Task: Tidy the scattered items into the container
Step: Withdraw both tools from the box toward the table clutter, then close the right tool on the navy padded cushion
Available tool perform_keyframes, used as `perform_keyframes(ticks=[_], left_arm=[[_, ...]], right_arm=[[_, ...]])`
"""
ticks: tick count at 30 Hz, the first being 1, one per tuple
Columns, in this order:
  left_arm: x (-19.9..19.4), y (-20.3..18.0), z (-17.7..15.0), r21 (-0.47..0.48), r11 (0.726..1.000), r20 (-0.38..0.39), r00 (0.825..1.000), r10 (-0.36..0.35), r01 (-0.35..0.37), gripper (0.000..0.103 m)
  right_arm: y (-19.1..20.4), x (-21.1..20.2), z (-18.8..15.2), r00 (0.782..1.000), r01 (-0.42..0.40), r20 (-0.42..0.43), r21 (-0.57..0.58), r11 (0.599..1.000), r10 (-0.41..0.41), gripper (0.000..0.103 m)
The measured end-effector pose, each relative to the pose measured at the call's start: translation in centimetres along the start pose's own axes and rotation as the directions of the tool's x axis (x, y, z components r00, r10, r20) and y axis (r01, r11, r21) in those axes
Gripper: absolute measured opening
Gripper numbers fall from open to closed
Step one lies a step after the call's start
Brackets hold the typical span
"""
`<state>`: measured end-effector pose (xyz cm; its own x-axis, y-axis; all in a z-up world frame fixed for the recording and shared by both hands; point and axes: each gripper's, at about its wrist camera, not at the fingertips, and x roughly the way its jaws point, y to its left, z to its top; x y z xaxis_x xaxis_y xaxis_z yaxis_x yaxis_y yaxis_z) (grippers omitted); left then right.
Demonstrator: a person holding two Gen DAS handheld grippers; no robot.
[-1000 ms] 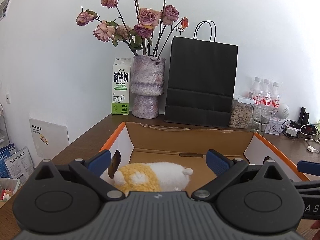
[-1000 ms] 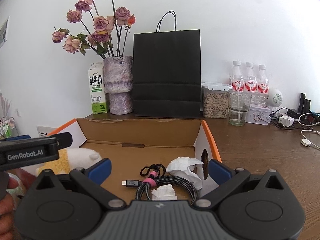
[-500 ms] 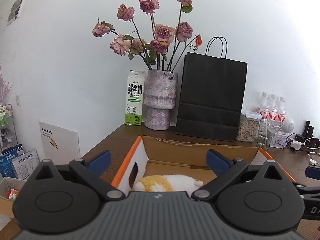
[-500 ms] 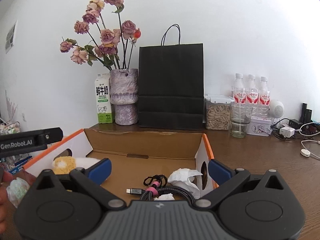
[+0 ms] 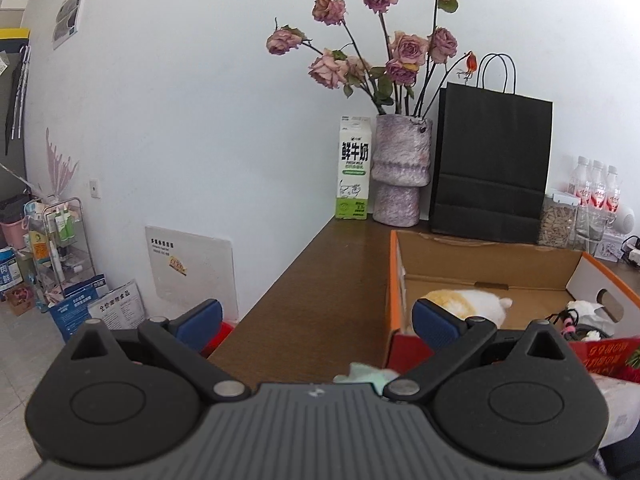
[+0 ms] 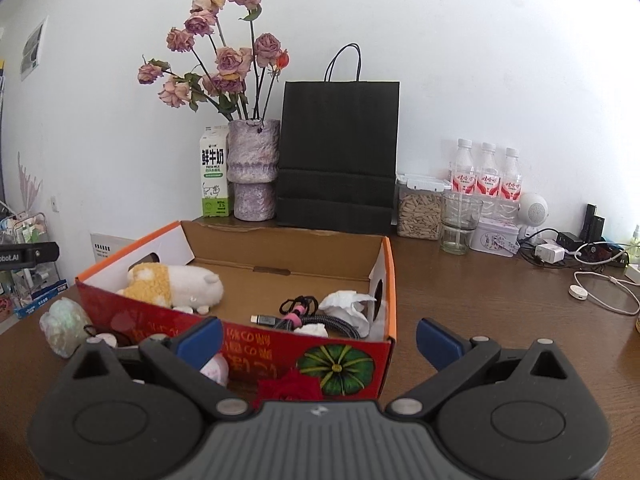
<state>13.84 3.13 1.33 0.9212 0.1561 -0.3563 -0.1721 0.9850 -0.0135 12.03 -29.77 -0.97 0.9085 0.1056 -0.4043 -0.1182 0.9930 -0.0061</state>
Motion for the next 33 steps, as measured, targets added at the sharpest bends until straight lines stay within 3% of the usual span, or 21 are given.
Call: perform_keyframes(ticks=[12, 18, 26, 31, 33], left_arm=[[-3.1, 3.1, -4.0, -0.002, 1.0, -0.09, 0.996, 0.013, -0.014, 0.103], [-4.6, 4.0, -5.3, 0.006, 1.0, -0.126, 0.992, 0.016, -0.016, 0.103], [-5.1, 5.4, -6.0, -0.031, 0.999, -0.14, 0.99, 0.008, -0.012, 0.103], [-4.9, 5.9, -6.4, -0.05, 0.999, -0.157, 0.988, -0.003, -0.005, 0.103], [-4.9, 6.0, -6.5, -0.056, 0.998, -0.16, 0.987, -0.006, -0.003, 0.103]], right_arm=[[1.6, -3.1, -3.8, 0.992, -0.023, -0.125, 0.028, 0.999, 0.026, 0.103], [3.9, -2.0, -3.7, 0.975, -0.058, -0.21, 0.048, 0.997, 0.067, 0.103], [6.3, 1.0, -3.9, 0.943, -0.016, -0.333, 0.045, 0.999, 0.03, 0.101], [6.6, 1.6, -4.7, 0.935, -0.011, -0.354, 0.047, 0.999, 0.026, 0.094], [6.8, 1.1, -4.6, 0.937, -0.03, -0.347, 0.036, 0.999, 0.04, 0.08]])
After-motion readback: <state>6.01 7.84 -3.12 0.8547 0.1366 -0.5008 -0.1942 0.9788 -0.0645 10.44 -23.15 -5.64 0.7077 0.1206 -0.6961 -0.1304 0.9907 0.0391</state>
